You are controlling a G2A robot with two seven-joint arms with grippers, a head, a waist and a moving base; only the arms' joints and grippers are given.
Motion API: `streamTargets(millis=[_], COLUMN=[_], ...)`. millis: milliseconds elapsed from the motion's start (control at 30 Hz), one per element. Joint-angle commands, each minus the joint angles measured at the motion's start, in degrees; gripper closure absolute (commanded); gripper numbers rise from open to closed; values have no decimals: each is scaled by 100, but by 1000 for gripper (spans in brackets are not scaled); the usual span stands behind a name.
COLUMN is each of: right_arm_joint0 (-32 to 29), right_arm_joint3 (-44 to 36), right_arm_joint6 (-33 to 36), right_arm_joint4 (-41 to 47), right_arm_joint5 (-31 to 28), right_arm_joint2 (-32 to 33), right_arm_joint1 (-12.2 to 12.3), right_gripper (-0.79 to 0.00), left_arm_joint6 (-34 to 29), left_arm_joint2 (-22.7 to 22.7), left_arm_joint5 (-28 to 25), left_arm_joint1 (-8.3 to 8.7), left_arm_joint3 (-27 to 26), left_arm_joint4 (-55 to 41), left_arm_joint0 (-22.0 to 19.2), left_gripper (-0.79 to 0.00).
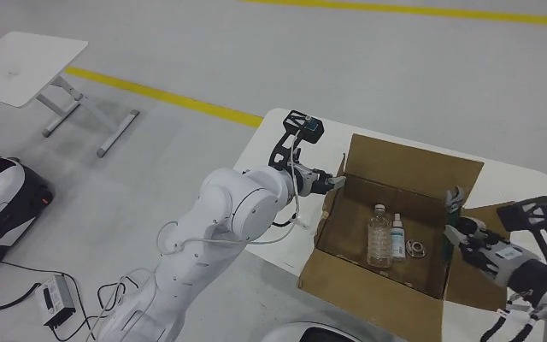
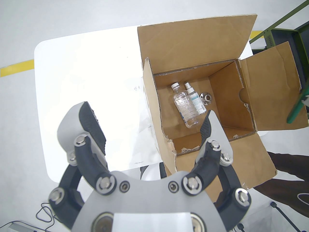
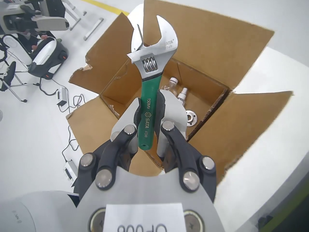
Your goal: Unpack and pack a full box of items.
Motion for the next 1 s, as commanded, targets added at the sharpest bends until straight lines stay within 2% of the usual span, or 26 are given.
streamTargets(millis=[0,200,367,433,667,700,733,800,833,867,933,967], right_arm_joint0=[207,861,1361,1562,2089,2150,2219,2334,2394,2449,2534,2569], right_arm_joint3=[343,1414,2230,2470,3231,3387,3507,3734,3841,3937,4065,4110], right_arm_joint6=[-52,-268,-508,-587,-977,-979,-1006,-1044,-1052,-1060,-1103,-1107], right_arm_joint4=[-256,-625,-435,-158,-377,-473,-482,-384,-392,-396,-364,-369], right_arm_joint5=[122,426,512,570,890,932,995,1028,1015,1021,1030,1028], right_arm_joint2=[-441,-1711,-2604,-2862,-3659,-3776,-3861,-4008,-4081,-4141,-4222,-4254], right_arm_joint1=[-16,-139,-304,-382,-606,-635,-668,-736,-764,-791,-838,-856], right_gripper=[0,0,0,0,0,-65,-95,-231,-311,-437,-582,-591], left_arm_joint6=[0,0,0,0,0,0,0,0,0,0,0,0], left_arm_joint2=[0,0,0,0,0,0,0,0,0,0,0,0], left_arm_joint5=[0,0,0,0,0,0,0,0,0,0,0,0], left_arm_joint1=[0,0,0,0,0,0,0,0,0,0,0,0], left_arm_joint3=[0,0,0,0,0,0,0,0,0,0,0,0], left_arm_joint4=[0,0,0,0,0,0,0,0,0,0,0,0], left_arm_joint0=[0,0,0,0,0,0,0,0,0,0,0,0], left_gripper=[-785,-785,-785,-785,-785,-785,-785,-785,-785,-785,-785,-785])
